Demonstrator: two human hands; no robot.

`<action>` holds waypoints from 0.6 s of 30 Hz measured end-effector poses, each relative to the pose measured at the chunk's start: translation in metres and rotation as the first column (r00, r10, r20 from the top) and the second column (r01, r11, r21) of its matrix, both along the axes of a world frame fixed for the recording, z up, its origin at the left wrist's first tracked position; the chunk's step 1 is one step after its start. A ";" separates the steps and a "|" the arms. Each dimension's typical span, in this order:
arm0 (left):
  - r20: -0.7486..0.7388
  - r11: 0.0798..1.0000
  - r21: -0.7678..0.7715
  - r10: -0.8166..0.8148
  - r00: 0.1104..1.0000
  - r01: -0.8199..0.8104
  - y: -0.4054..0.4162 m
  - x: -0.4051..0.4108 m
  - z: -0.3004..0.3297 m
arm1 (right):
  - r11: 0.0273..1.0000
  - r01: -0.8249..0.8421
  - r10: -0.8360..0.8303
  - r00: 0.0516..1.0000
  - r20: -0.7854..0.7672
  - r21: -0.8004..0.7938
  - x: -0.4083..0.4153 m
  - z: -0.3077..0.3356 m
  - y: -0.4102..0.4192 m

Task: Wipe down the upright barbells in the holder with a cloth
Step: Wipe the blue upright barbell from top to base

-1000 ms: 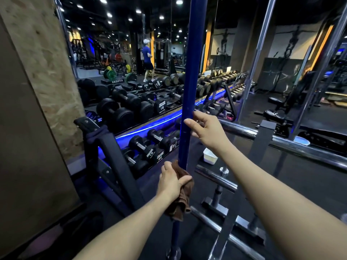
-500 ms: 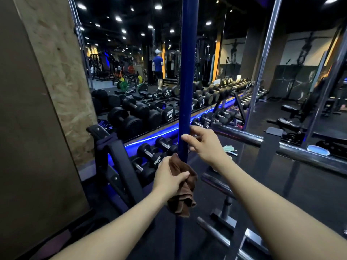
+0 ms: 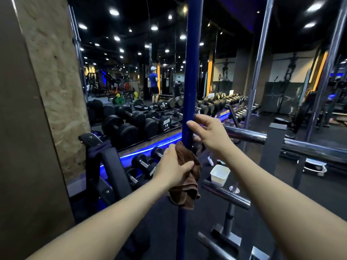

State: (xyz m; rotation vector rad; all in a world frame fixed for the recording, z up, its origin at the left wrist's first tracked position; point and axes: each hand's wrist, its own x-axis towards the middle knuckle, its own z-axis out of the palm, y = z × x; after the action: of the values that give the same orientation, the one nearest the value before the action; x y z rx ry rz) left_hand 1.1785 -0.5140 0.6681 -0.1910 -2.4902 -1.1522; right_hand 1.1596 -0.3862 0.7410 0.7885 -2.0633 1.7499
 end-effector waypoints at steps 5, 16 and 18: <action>-0.113 0.994 -0.024 0.107 0.988 -0.111 0.005 0.006 -0.009 | 1.000 -0.031 0.030 0.996 -0.089 -0.007 0.007 -0.009 -0.001; -0.286 0.969 -0.113 0.178 0.942 -0.217 0.014 0.005 -0.035 | 0.979 0.152 -0.194 0.894 -0.404 -0.133 -0.010 -0.042 -0.011; -0.317 0.976 -0.110 0.145 0.937 -0.188 0.013 0.005 -0.051 | 0.976 0.156 -0.206 0.891 -0.404 -0.153 -0.010 -0.052 -0.011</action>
State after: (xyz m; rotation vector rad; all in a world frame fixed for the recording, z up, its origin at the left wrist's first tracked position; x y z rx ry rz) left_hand 1.1831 -0.5014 0.6172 -0.1777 -2.2598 -0.8111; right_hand 1.1498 -0.3972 0.6889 0.8211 -1.6748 1.4344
